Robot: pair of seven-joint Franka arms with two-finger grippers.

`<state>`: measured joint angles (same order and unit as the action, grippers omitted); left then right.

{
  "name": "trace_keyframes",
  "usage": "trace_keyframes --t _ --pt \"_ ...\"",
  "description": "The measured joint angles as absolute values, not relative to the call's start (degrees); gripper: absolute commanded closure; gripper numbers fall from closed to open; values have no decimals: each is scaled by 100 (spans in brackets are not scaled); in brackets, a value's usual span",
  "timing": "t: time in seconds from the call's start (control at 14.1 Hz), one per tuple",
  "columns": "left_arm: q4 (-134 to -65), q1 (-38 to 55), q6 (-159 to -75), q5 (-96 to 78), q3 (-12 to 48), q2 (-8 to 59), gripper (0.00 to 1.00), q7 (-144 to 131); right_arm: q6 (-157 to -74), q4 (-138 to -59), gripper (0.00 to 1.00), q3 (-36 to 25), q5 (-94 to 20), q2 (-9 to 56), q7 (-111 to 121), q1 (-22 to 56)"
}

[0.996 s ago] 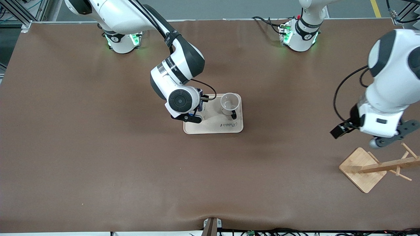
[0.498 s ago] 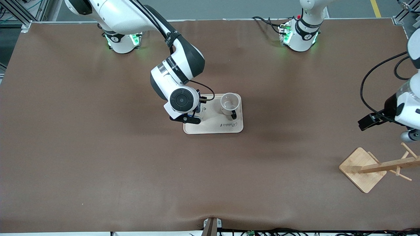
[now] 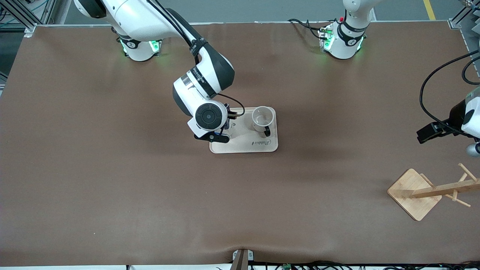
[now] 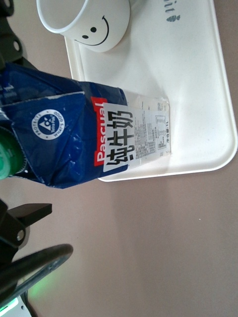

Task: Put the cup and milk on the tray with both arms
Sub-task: 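Carry the carton over the tray while the left gripper withdraws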

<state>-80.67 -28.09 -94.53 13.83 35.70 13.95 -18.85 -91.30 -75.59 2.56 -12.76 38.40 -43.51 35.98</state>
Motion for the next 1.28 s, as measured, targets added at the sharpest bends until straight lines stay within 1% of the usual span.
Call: trace_keyframes --t 0.21,0.5,0.64,0.71,0.78,0.93,1.07,1.21,1.28 --pt "-7914 -2807 -9165 1285 3573 1304 0 -1817 -9130 -7536 0 256 -1276 3839 -4350 3598" --pt "-7852 -2805 -9132 1284 3573 1265 0 -1566 -9129 -7414 0 257 -1277 3832 -4350 3598" --pt "-7825 -2784 -9124 1264 3551 1122 0 -1286 -9130 -7322 0 257 -1320 3825 -4350 3597" --pt "-7825 -2691 -9063 1240 3448 1017 0 -1170 -9130 -7277 0 256 -1408 3825 -4350 3597" --pt "-7825 -2480 -8921 1166 3199 905 0 -1080 -9130 -7231 0 253 -1489 3824 -4350 3596" --pt "-7859 -1789 -8629 853 2367 681 0 -928 -9125 -7143 0 248 -1536 3816 -4350 3583" --pt "-8028 -1155 -8556 630 1580 443 0 -773 -9038 -7081 0 222 -1541 3778 -4350 3565" --pt "-8228 -731 -8555 565 1117 234 0 -669 -8951 -6987 0 154 -1539 3718 -4351 3530" --pt "-8323 -634 -8559 557 1041 149 0 -667 -8944 -6921 0 96 -1533 3666 -4351 3482"
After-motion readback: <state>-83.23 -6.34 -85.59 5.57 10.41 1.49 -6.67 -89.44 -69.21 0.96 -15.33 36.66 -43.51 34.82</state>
